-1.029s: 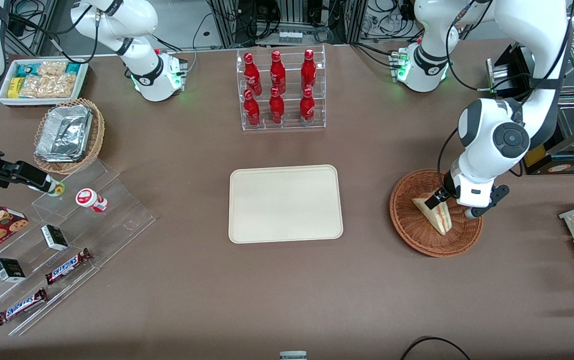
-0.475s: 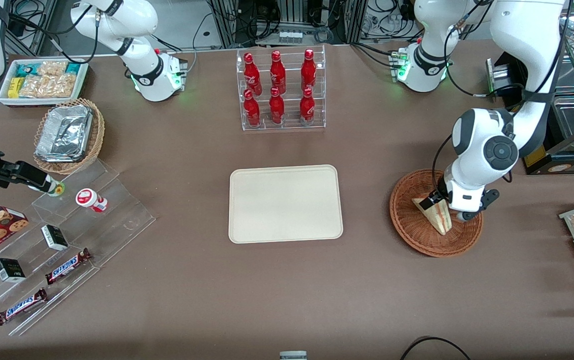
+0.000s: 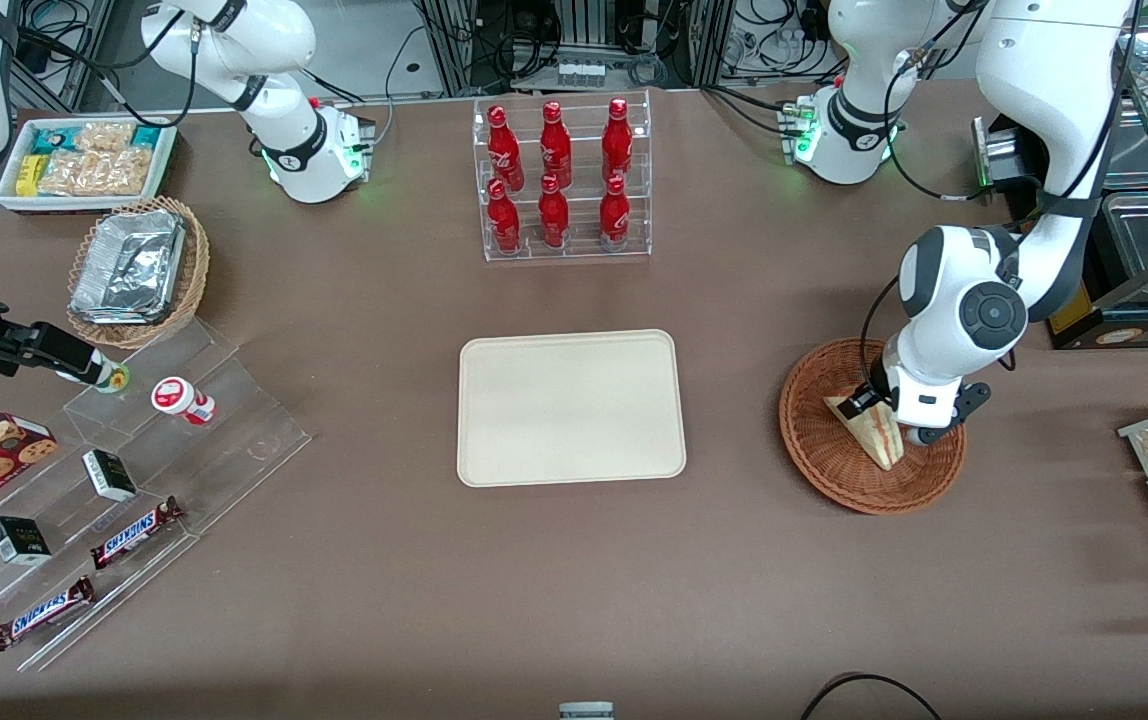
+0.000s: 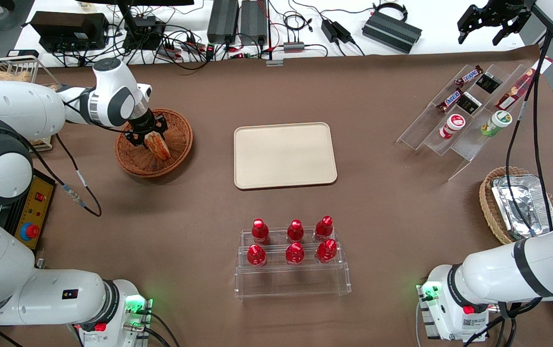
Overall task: Place sandwich from basket to tray
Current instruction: 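Lift the sandwich and carry it over the cream tray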
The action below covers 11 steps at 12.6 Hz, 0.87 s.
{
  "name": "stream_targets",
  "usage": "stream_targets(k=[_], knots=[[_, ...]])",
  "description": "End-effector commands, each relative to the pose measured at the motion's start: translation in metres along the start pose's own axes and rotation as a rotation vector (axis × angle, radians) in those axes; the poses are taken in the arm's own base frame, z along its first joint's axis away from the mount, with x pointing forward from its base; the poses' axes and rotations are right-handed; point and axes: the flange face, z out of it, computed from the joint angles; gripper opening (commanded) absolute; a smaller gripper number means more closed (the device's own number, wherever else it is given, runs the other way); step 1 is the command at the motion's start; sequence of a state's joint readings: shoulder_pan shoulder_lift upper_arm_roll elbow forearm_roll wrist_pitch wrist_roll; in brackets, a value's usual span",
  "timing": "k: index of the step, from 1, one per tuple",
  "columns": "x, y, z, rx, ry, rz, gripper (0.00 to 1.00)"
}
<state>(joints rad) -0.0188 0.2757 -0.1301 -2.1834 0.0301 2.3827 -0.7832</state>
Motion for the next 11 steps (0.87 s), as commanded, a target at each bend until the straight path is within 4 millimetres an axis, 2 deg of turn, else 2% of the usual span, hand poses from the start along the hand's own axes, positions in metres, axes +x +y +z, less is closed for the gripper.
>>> stream_targets(k=[1, 4, 7, 11], knots=[[-0.001, 0.001, -0.005, -0.009, 0.015, -0.004, 0.0], [0.0, 0.003, -0.02, -0.011, 0.022, 0.004, 0.0], [0.002, 0.012, -0.051, 0.015, 0.003, 0.026, 0.0], [-0.018, 0.048, -0.077, 0.001, 0.013, 0.161, 0.0]])
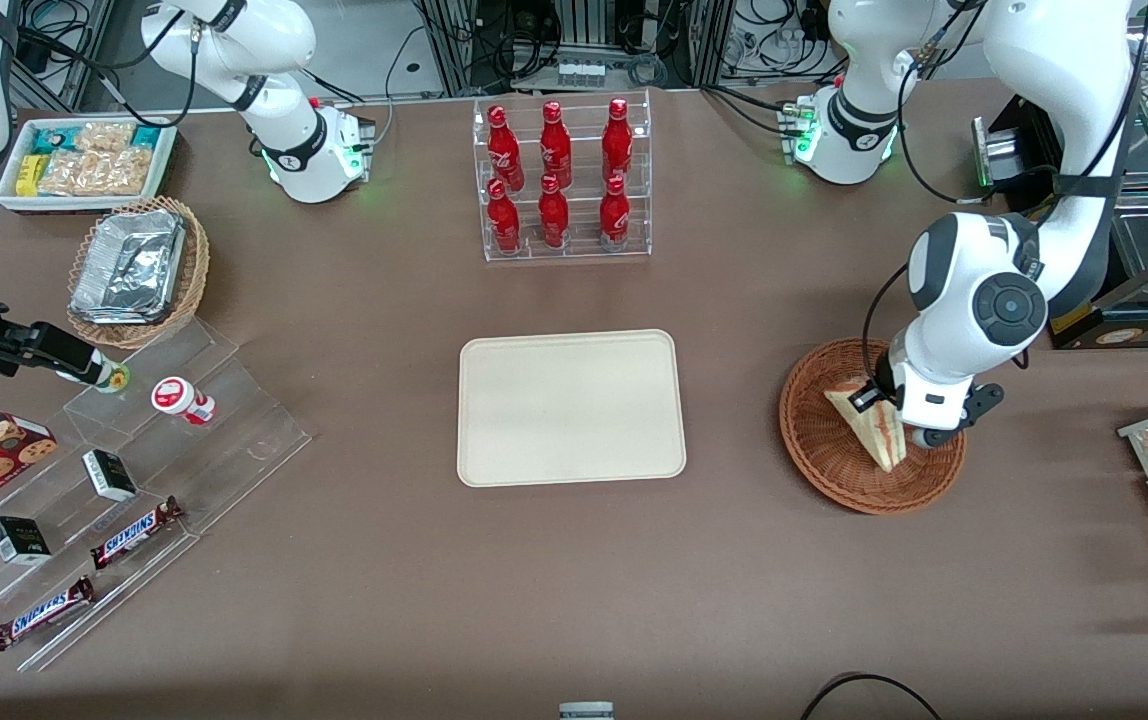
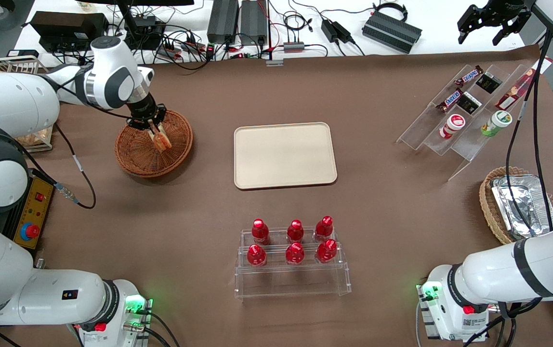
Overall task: Place sandwich from basket to tray
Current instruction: 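Lift the sandwich and carry it over the cream tray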
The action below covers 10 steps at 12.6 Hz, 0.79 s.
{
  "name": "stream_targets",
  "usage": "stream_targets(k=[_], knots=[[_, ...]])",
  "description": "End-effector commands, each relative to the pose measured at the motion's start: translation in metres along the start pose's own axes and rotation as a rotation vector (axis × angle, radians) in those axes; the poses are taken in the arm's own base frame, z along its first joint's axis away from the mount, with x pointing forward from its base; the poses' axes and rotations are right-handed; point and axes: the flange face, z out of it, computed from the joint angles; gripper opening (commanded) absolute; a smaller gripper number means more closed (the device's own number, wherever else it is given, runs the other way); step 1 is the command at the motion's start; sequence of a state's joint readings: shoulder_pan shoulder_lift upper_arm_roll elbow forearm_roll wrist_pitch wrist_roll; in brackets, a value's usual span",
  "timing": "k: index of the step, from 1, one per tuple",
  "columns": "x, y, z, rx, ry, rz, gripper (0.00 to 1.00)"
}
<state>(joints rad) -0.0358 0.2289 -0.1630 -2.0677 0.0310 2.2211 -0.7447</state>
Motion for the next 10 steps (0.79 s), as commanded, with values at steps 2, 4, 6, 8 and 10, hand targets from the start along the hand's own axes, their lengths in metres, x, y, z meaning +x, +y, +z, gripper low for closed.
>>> stream_targets(k=[2, 4, 6, 8, 10], knots=[[-0.031, 0.055, -0.04, 0.007, -0.021, 0.193, 0.0], [-0.054, 0.086, -0.051, 0.016, -0.036, 0.261, 0.0], [-0.09, 0.126, -0.039, 0.017, -0.042, 0.337, 0.0], [-0.113, 0.166, -0.029, 0.004, -0.049, 0.388, 0.0], [-0.131, 0.199, -0.025, 0.0, -0.035, 0.446, 0.0]])
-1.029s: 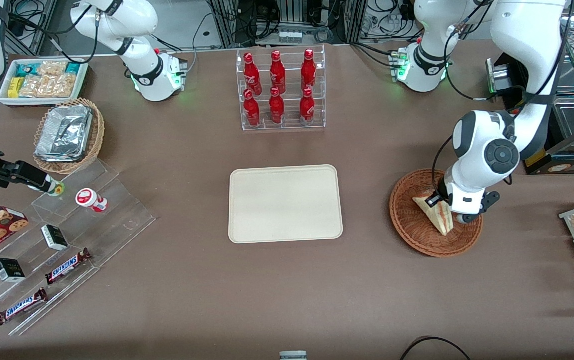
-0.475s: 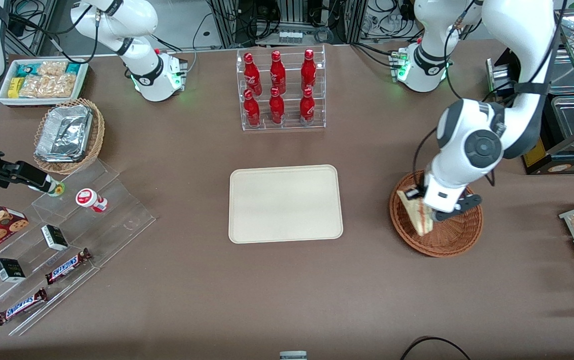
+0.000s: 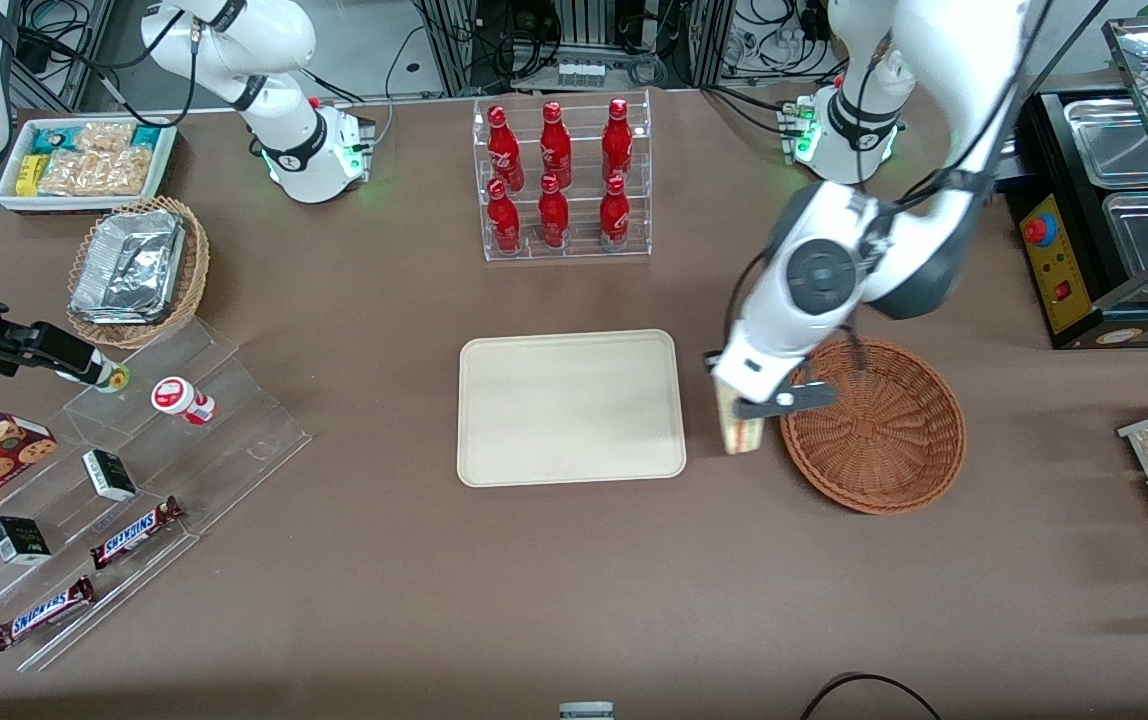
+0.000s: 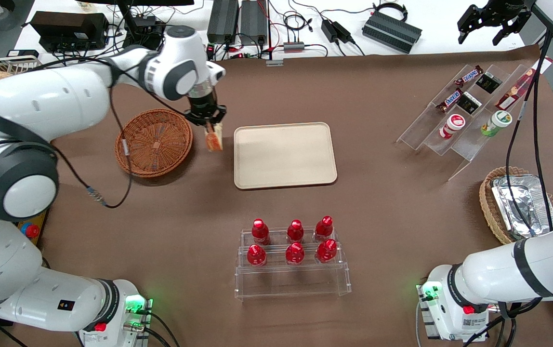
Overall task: Place sandwich from basket to tray
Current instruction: 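Lift the sandwich and carry it over the cream tray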
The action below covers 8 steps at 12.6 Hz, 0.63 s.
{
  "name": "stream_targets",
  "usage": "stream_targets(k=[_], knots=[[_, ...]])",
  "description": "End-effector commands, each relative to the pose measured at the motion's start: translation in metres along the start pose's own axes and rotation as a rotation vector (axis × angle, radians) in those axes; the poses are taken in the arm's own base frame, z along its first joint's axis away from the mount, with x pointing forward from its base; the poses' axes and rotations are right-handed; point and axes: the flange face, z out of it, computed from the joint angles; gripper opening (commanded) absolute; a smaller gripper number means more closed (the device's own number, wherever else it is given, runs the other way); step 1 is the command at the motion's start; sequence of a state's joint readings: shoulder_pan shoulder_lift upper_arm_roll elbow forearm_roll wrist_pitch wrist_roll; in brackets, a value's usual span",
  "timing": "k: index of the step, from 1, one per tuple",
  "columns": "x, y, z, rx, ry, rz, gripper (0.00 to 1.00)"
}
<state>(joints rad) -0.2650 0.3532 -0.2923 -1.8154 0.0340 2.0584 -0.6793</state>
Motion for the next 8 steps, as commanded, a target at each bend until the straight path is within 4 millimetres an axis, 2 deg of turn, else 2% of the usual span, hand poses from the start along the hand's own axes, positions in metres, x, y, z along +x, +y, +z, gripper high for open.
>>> stream_targets(k=[1, 4, 8], knots=[[0.008, 0.053, 0.007, -0.002, 0.014, 0.042, 0.0], [0.002, 0.112, 0.026, 0.003, 0.037, 0.008, 0.0], [-0.01, 0.165, 0.05, -0.026, 0.026, -0.018, 0.0]])
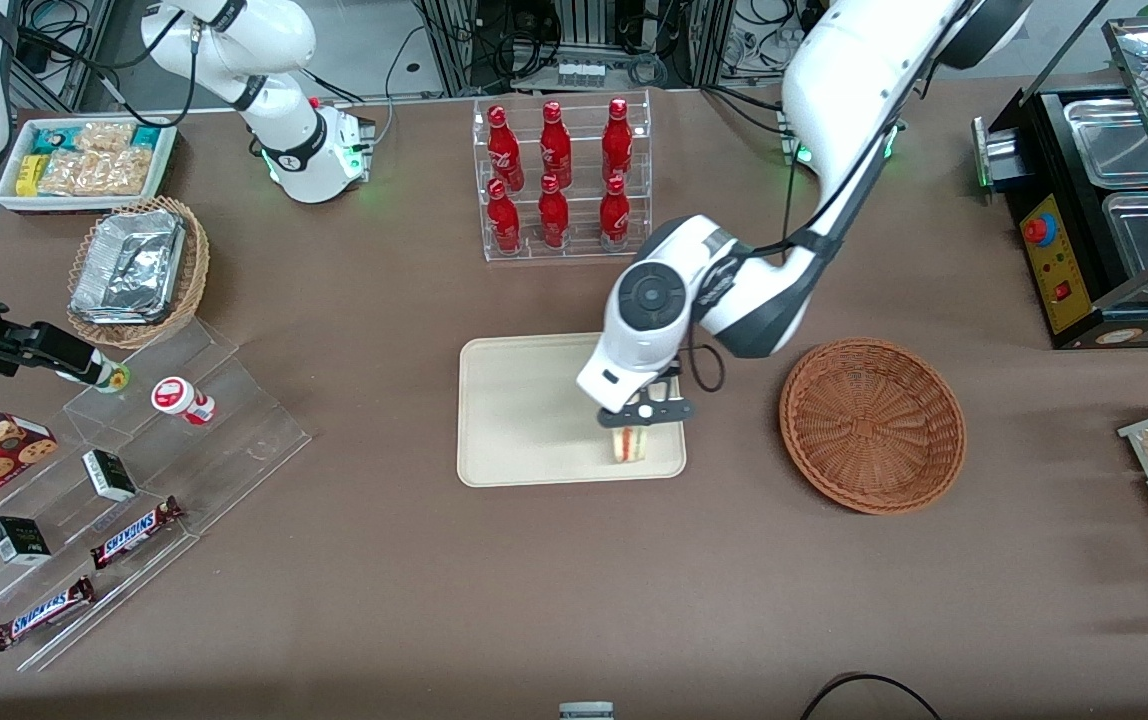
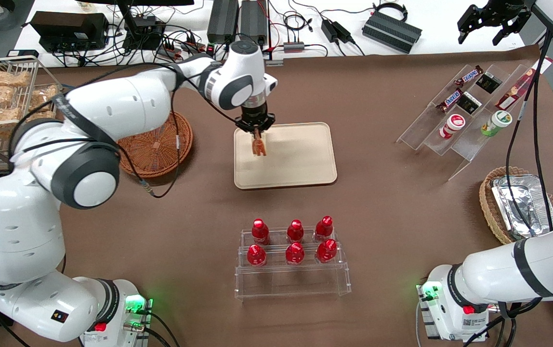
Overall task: Place sandwich from basket to tray
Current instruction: 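Lift the sandwich and carry it over the cream tray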
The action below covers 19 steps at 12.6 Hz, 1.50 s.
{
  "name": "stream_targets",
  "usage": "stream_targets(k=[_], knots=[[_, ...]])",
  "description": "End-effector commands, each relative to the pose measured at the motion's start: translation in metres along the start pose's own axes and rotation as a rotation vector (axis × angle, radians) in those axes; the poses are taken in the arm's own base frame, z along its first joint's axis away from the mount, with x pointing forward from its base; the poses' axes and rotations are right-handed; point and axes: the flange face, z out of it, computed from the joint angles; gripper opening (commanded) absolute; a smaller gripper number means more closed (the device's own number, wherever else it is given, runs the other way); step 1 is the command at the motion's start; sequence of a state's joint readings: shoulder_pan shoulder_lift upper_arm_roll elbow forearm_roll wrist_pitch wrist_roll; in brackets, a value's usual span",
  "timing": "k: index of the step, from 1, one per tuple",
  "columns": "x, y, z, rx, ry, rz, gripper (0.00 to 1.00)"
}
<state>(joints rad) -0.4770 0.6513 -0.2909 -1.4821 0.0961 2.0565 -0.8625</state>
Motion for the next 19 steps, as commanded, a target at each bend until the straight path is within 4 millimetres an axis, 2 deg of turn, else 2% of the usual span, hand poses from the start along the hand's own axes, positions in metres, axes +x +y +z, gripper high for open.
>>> stream_targets(k=[1, 7, 11, 19], knots=[[-0.002, 0.037, 0.008, -0.006, 0.01, -0.038, 0.0], [-0.021, 0.08, 0.03, 0.003, -0.008, -0.062, 0.0], [-0.031, 0.084, 0.039, 0.042, -0.035, -0.051, 0.0], [-0.036, 0.088, 0.059, 0.085, 0.005, -0.091, 0.0]])
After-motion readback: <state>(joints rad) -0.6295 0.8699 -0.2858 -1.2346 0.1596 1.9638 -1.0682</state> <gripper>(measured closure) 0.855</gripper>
